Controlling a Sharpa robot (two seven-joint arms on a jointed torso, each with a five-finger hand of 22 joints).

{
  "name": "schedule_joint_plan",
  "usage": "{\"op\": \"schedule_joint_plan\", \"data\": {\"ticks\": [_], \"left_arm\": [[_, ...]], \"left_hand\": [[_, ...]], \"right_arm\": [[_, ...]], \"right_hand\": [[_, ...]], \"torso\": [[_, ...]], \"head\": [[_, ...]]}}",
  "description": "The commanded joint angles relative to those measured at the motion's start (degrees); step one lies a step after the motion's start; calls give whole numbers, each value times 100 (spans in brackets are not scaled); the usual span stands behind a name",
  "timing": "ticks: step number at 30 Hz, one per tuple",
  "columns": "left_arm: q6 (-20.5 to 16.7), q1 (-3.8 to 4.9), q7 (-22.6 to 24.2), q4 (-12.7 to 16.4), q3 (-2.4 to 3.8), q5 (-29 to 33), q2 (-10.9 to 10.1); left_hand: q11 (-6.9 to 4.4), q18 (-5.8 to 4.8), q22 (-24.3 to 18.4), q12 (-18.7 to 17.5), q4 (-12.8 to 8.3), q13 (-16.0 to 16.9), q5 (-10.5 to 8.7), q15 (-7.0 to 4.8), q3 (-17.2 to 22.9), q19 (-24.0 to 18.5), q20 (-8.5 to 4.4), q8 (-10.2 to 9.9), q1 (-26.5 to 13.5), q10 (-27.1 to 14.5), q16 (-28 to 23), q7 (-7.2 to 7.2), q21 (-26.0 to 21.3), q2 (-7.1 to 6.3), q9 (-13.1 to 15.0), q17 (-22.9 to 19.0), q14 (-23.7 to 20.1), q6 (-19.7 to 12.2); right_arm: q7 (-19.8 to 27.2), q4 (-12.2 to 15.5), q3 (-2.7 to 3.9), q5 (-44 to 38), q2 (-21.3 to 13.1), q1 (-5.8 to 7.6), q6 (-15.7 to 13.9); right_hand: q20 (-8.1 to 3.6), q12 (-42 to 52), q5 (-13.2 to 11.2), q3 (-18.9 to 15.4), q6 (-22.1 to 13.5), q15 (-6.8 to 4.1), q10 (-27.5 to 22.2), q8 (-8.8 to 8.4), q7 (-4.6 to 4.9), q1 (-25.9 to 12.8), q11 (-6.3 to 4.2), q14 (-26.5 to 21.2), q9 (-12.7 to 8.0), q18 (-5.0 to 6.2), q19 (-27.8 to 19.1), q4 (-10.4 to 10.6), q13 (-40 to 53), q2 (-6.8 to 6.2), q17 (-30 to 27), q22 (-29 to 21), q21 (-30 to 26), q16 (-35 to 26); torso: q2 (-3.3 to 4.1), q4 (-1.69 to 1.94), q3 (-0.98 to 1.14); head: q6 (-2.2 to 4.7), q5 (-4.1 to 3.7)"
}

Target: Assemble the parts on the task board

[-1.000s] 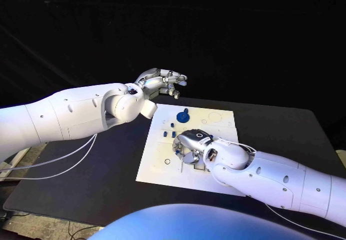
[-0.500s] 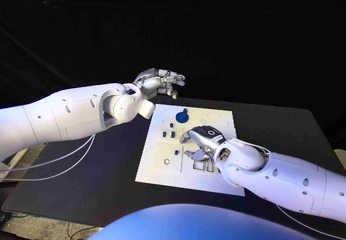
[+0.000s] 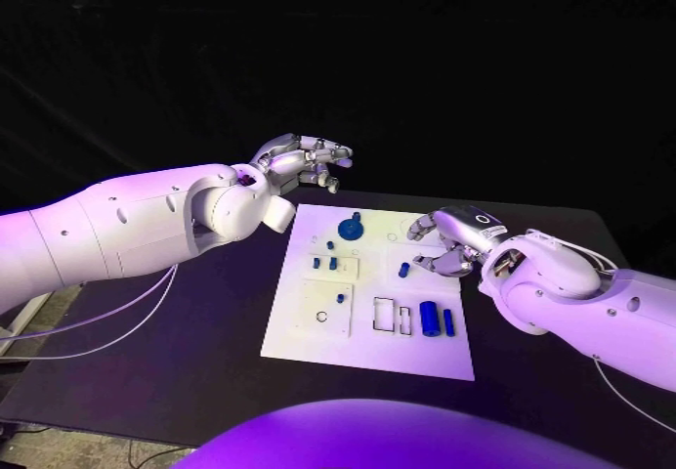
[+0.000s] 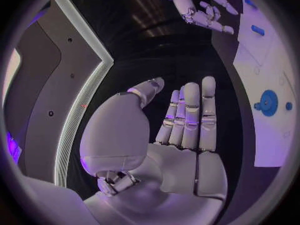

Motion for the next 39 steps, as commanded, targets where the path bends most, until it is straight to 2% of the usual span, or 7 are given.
{"op": "schedule_joint_plan", "data": {"ticks": [1, 4, 12, 16, 22, 30, 39], "left_arm": [[115, 2, 20, 5, 2, -3, 18], [144, 1, 13, -1, -1, -3, 23], [185, 0, 2, -4, -10, -4, 33], [190, 0, 3, -4, -11, -4, 35], [195, 0, 2, 0, -12, -4, 37], [188, 1, 2, 8, -12, -6, 32], [190, 1, -1, 2, -12, -10, 41]], "left_hand": [[16, 53, -9, 18, 16, 5, 33, 0, -24, 44, -6, 16, 14, -44, -2, 0, -19, 17, -3, -5, -42, -43], [16, 53, -9, 18, 16, 5, 33, 0, -24, 44, -6, 16, 14, -44, -2, 0, -19, 17, -3, -5, -42, -43], [16, 53, -9, 23, 16, 6, 33, 1, -25, 45, -5, 19, 15, -49, -1, 0, -21, 18, -3, -6, -43, -43], [16, 53, -9, 23, 16, 6, 33, 1, -25, 45, -5, 19, 15, -49, -1, 0, -21, 18, -3, -6, -43, -43], [17, 53, -9, 29, 17, 7, 33, 2, -27, 45, -5, 25, 15, -56, 0, 0, -23, 19, -2, -7, -46, -42], [17, 53, -9, 29, 17, 7, 33, 2, -27, 45, -5, 25, 15, -56, 0, 0, -23, 19, -2, -7, -46, -42], [17, 53, -9, 29, 17, 7, 33, 2, -27, 45, -5, 25, 15, -56, 0, 0, -23, 19, -2, -7, -46, -42]], "right_arm": [[48, -172, -4, 227, 7, 34, 551], [68, -307, -6, 221, 57, 32, 711], [112, -586, -16, 207, 274, -72, 828], [154, -686, -20, 211, 411, -126, 817], [203, -744, -29, 249, 545, -173, 879], [237, -865, -44, 312, 678, -217, 1003], [240, -1007, -57, 336, 776, -251, 1080]], "right_hand": [[5, 51, 41, -266, -53, 23, -89, -50, -4, 81, 6, -42, -48, 30, -47, 25, -19, 34, -37, -15, -58, 7], [7, 71, 41, -344, -74, 26, -115, -62, -13, 124, 8, -47, -69, 29, -46, 30, -27, 66, -37, -9, -57, 18], [4, 129, 44, -339, -58, 20, -97, -56, -4, 201, 1, -25, -93, 21, -9, 24, -27, 160, 13, 22, -8, 60], [-4, 183, 61, -286, -43, 15, -49, -54, 4, 232, -4, 6, -114, 10, 44, 11, -23, 209, 60, 62, 64, 95], [-41, 284, 76, -130, -6, -14, 146, -52, -22, 211, -41, 92, -166, -32, 209, -15, -10, 245, 176, 193, 310, 171], [-71, 294, 73, 36, 21, -39, 318, -52, -35, 151, -66, 125, -208, -64, 316, -11, -12, 271, 212, 282, 470, 199], [-85, 229, 60, 315, 255, -53, 525, 53, -31, 60, -75, 149, -217, -91, 399, 30, -34, 298, 245, 365, 594, 240]], "torso": [[-5, -7, 8], [7, 6, 21], [7, 2, 1], [7, -2, 2], [12, 5, -3], [3, -11, -6], [-2, -1, -4]], "head": [[0, -4], [0, -8], [0, 4], [0, 6], [0, 4], [0, 7], [0, 3]]}}
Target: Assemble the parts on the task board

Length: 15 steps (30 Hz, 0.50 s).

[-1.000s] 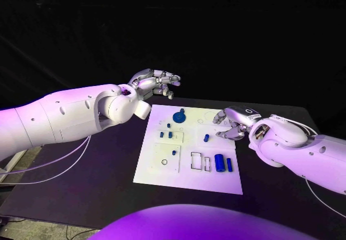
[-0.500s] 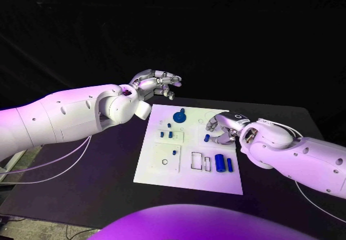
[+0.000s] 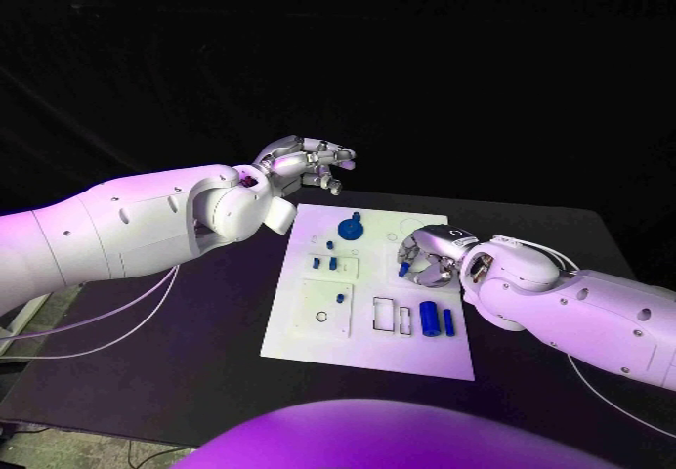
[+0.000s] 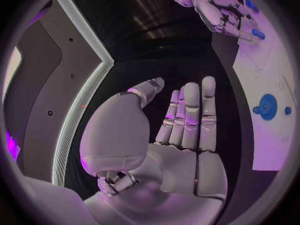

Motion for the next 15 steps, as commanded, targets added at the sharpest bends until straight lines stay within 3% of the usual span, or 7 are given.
{"op": "schedule_joint_plan", "data": {"ticks": [1, 3, 5, 8, 15], "left_arm": [[89, 3, 22, 7, 4, -8, 13], [89, 3, 21, 7, 4, -9, 13], [89, 3, 18, 7, 4, -9, 13], [90, 3, 14, 9, 4, -9, 13], [89, 3, 8, 10, 4, -10, 14]], "left_hand": [[-4, 53, -9, 29, 17, 10, 33, 2, -27, 45, -4, 25, 14, -35, 0, 0, -23, 19, -2, -8, -46, -42], [-3, 53, -9, 41, 19, 12, 32, 3, -29, 47, -3, 33, 14, -45, 3, 0, -26, 21, -1, -11, -50, -44], [-3, 53, -9, 41, 19, 12, 32, 3, -29, 47, -3, 33, 14, -45, 3, 0, -26, 21, -1, -11, -50, -44], [-3, 53, -9, 41, 19, 12, 32, 3, -29, 47, -3, 33, 14, -45, 3, 0, -26, 21, -1, -11, -50, -44], [-3, 53, -9, 41, 19, 12, 32, 3, -29, 47, -3, 33, 14, -45, 3, 0, -26, 21, -1, -11, -50, -44]], "right_arm": [[49, -44, -4, 4, 20, -9, 168], [46, -62, -5, 5, 28, -13, 178], [44, -73, -6, 8, 36, -17, 183], [42, -87, -7, 18, 49, -27, 177], [-4, -128, -8, 27, 98, -67, -14]], "right_hand": [[-10, -40, -3, 72, 80, -24, 75, 41, -3, -61, 2, 120, -2, -92, 56, 7, -8, 27, 0, 18, 37, 37], [-13, -59, -38, 148, 137, -32, 116, 68, -19, -60, -10, 122, 2, -94, 69, 12, -11, 44, 7, 34, 58, 46], [-24, -99, -261, 294, 203, -47, 182, 99, -40, -61, -27, 126, 8, -94, 78, 26, -17, 75, 14, 51, 69, 62], [-34, -114, -401, 402, 250, -63, 261, 126, -60, -57, -45, 127, 18, -104, 103, 43, -12, 107, 12, 84, 117, 71], [-75, -96, -541, 552, 408, -123, 495, 241, -131, -26, -118, 141, 87, -127, 175, 79, 31, 197, 59, 170, 256, 106]], "torso": [[-1, 2, 1], [-1, 2, 1], [-1, 1, 2], [0, -3, 5], [1, 2, 6]], "head": [[0, -3], [0, -7], [0, -11], [0, -13], [0, -17]]}}
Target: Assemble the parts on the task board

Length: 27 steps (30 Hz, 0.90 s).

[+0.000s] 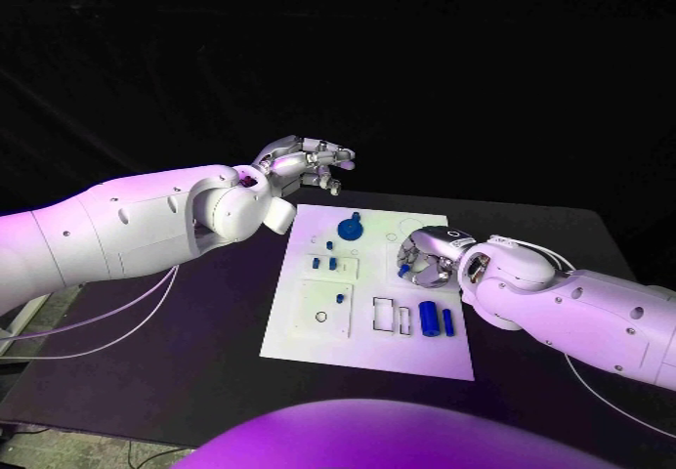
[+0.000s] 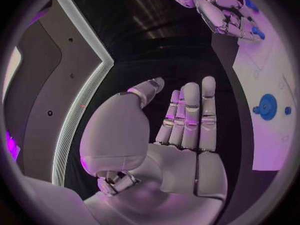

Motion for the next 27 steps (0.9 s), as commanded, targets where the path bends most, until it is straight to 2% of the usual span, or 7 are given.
{"op": "schedule_joint_plan", "data": {"ticks": [1, 6, 14, 19, 27], "left_arm": [[85, 3, 16, 12, 4, -10, 13], [84, 3, 14, 8, 4, -11, 13], [87, 3, 12, 3, 4, -14, 13], [82, 3, 13, -14, 4, -16, 5], [83, 2, 16, -41, 4, -17, 4]], "left_hand": [[-3, 53, -10, 19, 19, 5, 32, 3, -29, 47, -3, 33, 14, -45, 3, 0, -26, 21, -1, -5, -50, -44], [-3, 53, -10, 19, 19, 5, 32, 3, -29, 47, -3, 33, 14, -45, 3, 0, -26, 21, -1, -5, -50, -44], [-3, 53, -10, 19, 19, 5, 32, 3, -29, 47, -3, 33, 14, -45, 3, 0, -26, 21, -1, -5, -50, -44], [-2, 53, -10, 35, 21, 9, 33, 4, -31, 49, -2, 40, 15, -59, 9, 1, -30, 27, -1, -8, -54, -51], [-2, 53, -10, 35, 21, 9, 33, 4, -31, 49, -2, 40, 15, -59, 9, 1, -30, 27, -1, -8, -54, -51]], "right_arm": [[-19, -12, -10, -9, 22, -37, -87], [-112, -19, -10, -24, 45, -60, -281], [-246, 119, -9, -61, -59, -69, -665], [-293, 406, 10, -71, -243, -33, -872], [-329, 1150, 78, -78, -537, 138, -1101]], "right_hand": [[-19, -5, -48, 56, 57, -60, 93, 47, -21, 0, -11, 113, 46, -52, 55, 8, 19, 60, 7, 19, 33, 34], [-34, -15, -93, 40, 76, -73, 138, 77, -38, -40, -25, 119, 76, -66, 87, 29, 33, 20, 27, 56, 97, 47], [-81, -12, -52, 90, 212, -127, 298, 220, -108, 8, -90, 131, 204, -73, 118, 53, 88, 96, 62, 95, 142, 75], [-89, -13, -49, 94, 223, -134, 325, 242, -119, 3, -100, 135, 228, -75, 123, 67, 99, 109, 79, 102, 151, 84], [-97, -21, -21, 104, 228, -143, 340, 261, -127, 17, -110, 141, 252, -78, 131, 62, 107, 107, 102, 113, 166, 94]], "torso": [[2, 3, 4], [-1, -2, 3], [-6, -6, 1], [-10, -4, -3], [-10, -5, -1]], "head": [[0, -2], [0, -8], [0, -7], [0, -8], [0, 7]]}}
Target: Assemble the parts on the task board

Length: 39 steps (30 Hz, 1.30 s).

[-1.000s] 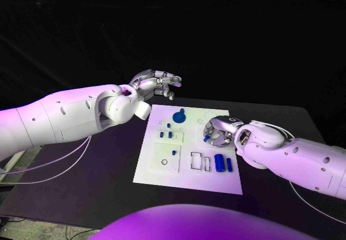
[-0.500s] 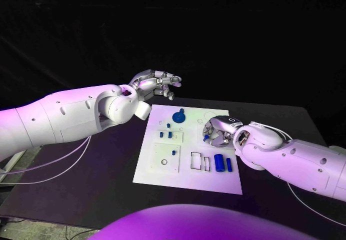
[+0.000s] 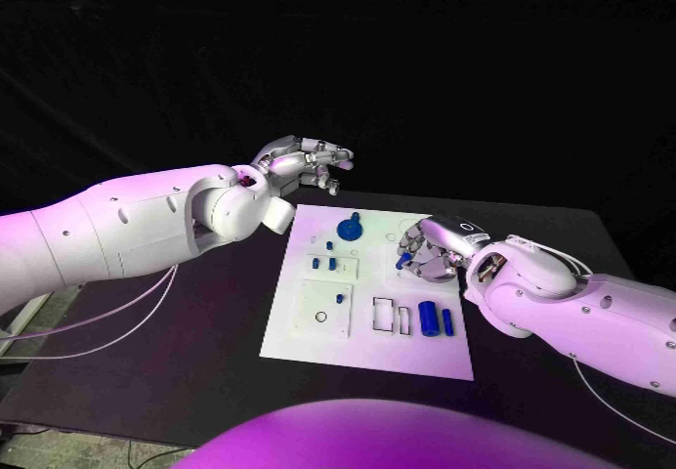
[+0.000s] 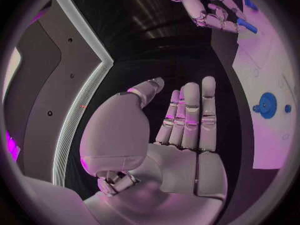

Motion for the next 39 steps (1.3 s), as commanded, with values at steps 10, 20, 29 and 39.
{"op": "schedule_joint_plan", "data": {"ticks": [10, 20, 29, 39], "left_arm": [[92, 1, 30, -22, 4, -14, 50], [101, 1, 24, -32, 4, -11, 83], [87, 3, 15, -14, 4, -9, 85], [92, 3, 10, -12, 3, -8, 96]], "left_hand": [[20, 53, -9, 46, 3, 7, 33, 5, -14, 51, -1, 26, 19, -48, 12, 1, -33, 29, -1, -11, -57, -55], [20, 53, -9, 53, 4, 9, 33, 5, -16, 52, -1, 30, 19, -54, 14, 2, -35, 30, -1, -13, -59, -58], [22, 53, -10, 71, 22, 13, 32, 8, -25, 53, 1, 38, -2, -65, 19, 7, -40, 36, -1, -17, -62, -64], [23, 53, -10, 73, 25, 13, 32, 9, -27, 54, 1, 40, -5, -66, 20, 7, -41, 38, -2, -17, -63, -65]], "right_arm": [[-13, 639, 11, 12, 378, -14, -190], [110, 445, -45, 26, 997, -327, -92], [152, 108, -104, 83, 1272, -528, 58], [146, -110, -136, 80, 1401, -620, 192]], "right_hand": [[-2, -20, 53, 42, 51, -49, 49, 49, -10, 11, -15, 160, 105, -62, 32, -6, 15, 53, 12, 9, 21, 40], [-7, -36, 93, 51, 34, -52, 51, 55, -8, 18, -15, 160, 123, -59, 26, -7, 21, 51, 11, 3, 2, 42], [-10, -43, 111, 59, 28, -52, 54, 60, -6, 25, -16, 160, 134, -58, 24, -8, 24, 58, 8, 2, -5, 42], [-11, -49, 122, 66, 21, -53, 55, 63, -5, 31, -15, 162, 142, -57, 21, -10, 27, 64, 23, -1, -14, 48]], "torso": [[7, 15, 0], [13, 14, -9], [21, 10, 5], [14, 10, 6]], "head": [[0, 53], [0, 84], [0, 133], [0, 174]]}}
